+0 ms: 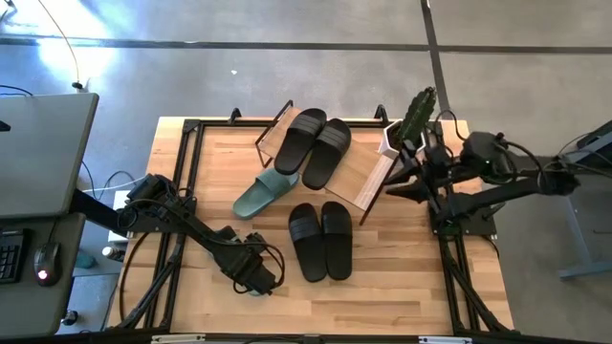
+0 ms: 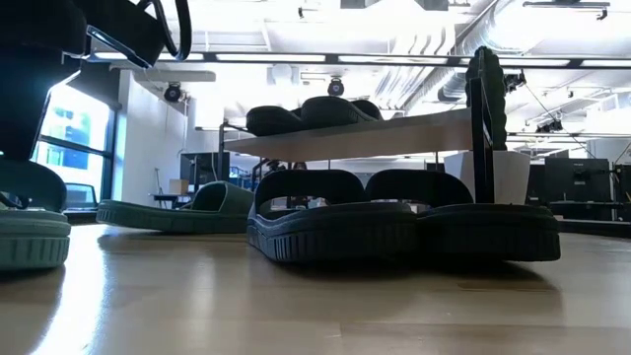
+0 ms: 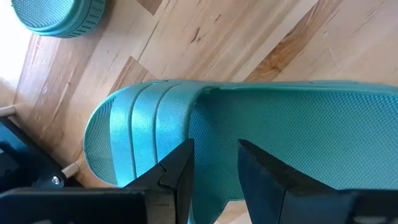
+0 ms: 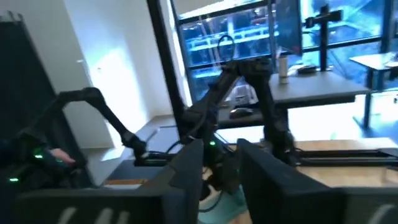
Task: Pick and place slides into the shelf
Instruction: Move the black slide under the shelf
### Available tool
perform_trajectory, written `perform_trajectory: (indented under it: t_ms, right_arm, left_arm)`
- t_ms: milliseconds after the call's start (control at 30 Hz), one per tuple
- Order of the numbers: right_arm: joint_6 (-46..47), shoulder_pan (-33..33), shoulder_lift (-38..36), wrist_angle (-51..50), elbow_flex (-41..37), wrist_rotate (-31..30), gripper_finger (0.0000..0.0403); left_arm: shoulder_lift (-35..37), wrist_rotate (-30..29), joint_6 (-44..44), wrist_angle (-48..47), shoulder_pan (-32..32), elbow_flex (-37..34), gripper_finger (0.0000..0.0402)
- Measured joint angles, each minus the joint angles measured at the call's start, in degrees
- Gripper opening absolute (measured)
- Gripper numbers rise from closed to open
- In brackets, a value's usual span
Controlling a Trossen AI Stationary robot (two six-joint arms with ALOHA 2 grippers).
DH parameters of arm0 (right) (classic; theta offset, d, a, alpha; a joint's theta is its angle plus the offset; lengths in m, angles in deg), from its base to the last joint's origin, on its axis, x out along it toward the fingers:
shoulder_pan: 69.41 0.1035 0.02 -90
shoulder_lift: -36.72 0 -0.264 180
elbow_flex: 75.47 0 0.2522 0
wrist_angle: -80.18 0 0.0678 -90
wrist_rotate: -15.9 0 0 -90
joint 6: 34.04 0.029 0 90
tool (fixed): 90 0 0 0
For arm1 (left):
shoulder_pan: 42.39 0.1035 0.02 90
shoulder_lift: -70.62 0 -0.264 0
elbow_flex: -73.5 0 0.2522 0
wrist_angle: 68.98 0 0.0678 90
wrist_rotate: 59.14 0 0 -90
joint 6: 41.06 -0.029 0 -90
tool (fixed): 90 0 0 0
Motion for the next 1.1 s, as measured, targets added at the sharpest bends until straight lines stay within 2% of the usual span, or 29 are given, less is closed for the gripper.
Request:
perform_trajectory:
  t_ms: [133, 300, 567, 700, 833, 1100]
  right_arm:
    - [-5.38, 2.82, 0.68, -6.13, 1.00, -3.45, 0.0121]
    - [-9.80, 8.65, 5.73, -20.07, 5.16, -17.06, 0.0123]
    - [-9.21, 19.43, 22.02, -34.76, 15.23, -37.02, 0.0115]
    - [-5.74, 22.33, 30.82, -37.73, 16.23, -45.82, 0.0105]
    - [-2.01, 22.28, 39.50, -34.07, 16.20, -47.48, 0.0102]
    - [7.38, 20.74, 53.58, -31.39, 16.20, -45.11, 0.0110]
  left_arm:
    - [0.00, 0.00, -0.02, -0.02, 0.00, 0.00, 0.0108]
    - [0.00, 0.02, -2.25, -0.02, 0.00, 0.00, 0.0108]
    - [0.00, -0.17, -6.76, -0.08, -0.01, 0.00, 0.0108]
    - [0.00, -0.17, -10.53, -0.09, -0.02, 0.00, 0.0108]
    - [0.00, -0.20, -14.26, -0.09, -0.02, 0.00, 0.0108]
    - [0.00, -3.14, -18.74, 0.09, -0.02, 0.00, 0.0108]
